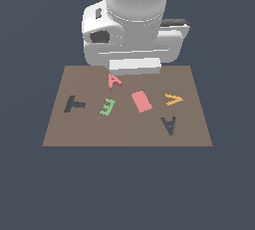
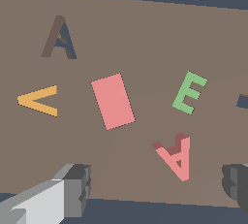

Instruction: Insert a designated object into the corresponding slot on a board.

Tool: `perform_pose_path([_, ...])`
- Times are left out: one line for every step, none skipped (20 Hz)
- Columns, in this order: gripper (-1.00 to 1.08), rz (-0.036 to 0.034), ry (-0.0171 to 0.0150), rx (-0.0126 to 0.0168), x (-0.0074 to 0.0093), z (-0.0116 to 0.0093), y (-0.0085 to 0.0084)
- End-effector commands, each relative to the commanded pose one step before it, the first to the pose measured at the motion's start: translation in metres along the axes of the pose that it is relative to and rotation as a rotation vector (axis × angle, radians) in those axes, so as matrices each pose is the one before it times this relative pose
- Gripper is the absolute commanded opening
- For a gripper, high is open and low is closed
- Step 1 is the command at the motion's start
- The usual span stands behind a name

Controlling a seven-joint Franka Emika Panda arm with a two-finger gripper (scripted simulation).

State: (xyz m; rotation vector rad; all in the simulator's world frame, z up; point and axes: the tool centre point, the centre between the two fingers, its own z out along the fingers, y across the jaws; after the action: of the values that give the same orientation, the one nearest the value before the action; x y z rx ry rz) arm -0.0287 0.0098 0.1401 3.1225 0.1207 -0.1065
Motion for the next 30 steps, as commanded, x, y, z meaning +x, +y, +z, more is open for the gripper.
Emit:
perform_pose_path([1.0, 0.0, 0.0, 0.0, 0.0, 0.0, 0.00001])
perform_pose_path([1.0, -0.00068, 0.00013, -0.00002, -0.00009, 0.00013, 0.00002])
perform_pose_path([1.0, -0.00166, 0.00032, -0.00001, -0.00028, 0.00045, 0.00029])
perform_pose_path([1.0, -0.00303, 0.00058, -0.00001, -0.00047, 0.00073, 0.00033])
perform_pose_path([1.0, -0.00413, 0.00079, -0.00002, -0.00065, 0.00103, 0.00053])
perform_pose_path([1.0, -0.00538, 0.00103, -0.00003, -0.00083, 0.00131, 0.00063])
perform_pose_path([1.0, -0.0065, 0.00125, -0.00003, -0.00102, 0.00161, 0.0008])
perform_pose_path([1.0, -0.00767, 0.00147, -0.00003, -0.00119, 0.00189, 0.00094])
perform_pose_path([1.0, -0.00882, 0.00169, -0.00004, -0.00137, 0.00218, 0.00109])
perform_pose_path([1.0, -0.00997, 0.00192, -0.00004, -0.00154, 0.00246, 0.00122])
perform_pose_path([1.0, -0.01108, 0.00213, -0.00005, -0.00171, 0.00274, 0.00137])
perform_pose_path([1.0, -0.01217, 0.00234, -0.00005, -0.00187, 0.00302, 0.00152])
perform_pose_path([1.0, -0.01327, 0.00256, -0.00005, -0.00203, 0.00329, 0.00165])
perform_pose_path([1.0, -0.01434, 0.00276, -0.00006, -0.00219, 0.00356, 0.0018])
perform_pose_path([1.0, -0.01539, 0.00297, -0.00006, -0.00234, 0.00382, 0.00193])
perform_pose_path([1.0, -0.01643, 0.00317, -0.00006, -0.00249, 0.00409, 0.00207])
perform_pose_path([1.0, -0.01742, 0.00337, -0.00005, -0.00262, 0.00435, 0.00222])
perform_pose_path([1.0, -0.01842, 0.00356, -0.00005, -0.00275, 0.00461, 0.00236])
perform_pose_path([1.0, -0.01938, 0.00375, -0.00004, -0.00287, 0.00486, 0.00251])
perform_pose_path([1.0, -0.01946, 0.00377, -0.00004, -0.00286, 0.00489, 0.00253])
perform_pose_path([1.0, -0.01825, 0.00355, -0.00003, -0.00268, 0.00461, 0.00239])
perform_pose_path([1.0, -0.01707, 0.00332, -0.00002, -0.00249, 0.00432, 0.00225])
perform_pose_path([1.0, -0.01592, 0.0031, 0.0, -0.0023, 0.00404, 0.00211])
perform_pose_path([1.0, -0.01477, 0.00288, 0.00001, -0.0021, 0.00377, 0.002])
perform_pose_path([1.0, -0.01366, 0.00265, 0.00002, -0.00191, 0.0035, 0.00187])
perform_pose_path([1.0, -0.01255, 0.00244, 0.00003, -0.00174, 0.00324, 0.00176])
perform_pose_path([1.0, -0.0115, 0.00223, 0.00003, -0.00158, 0.00298, 0.00163])
perform_pose_path([1.0, -0.01045, 0.00203, 0.00004, -0.00143, 0.00271, 0.00148])
perform_pose_path([1.0, -0.00939, 0.00183, 0.00004, -0.00128, 0.00244, 0.00133])
perform_pose_path([1.0, -0.00833, 0.00162, 0.00004, -0.00113, 0.00217, 0.00119])
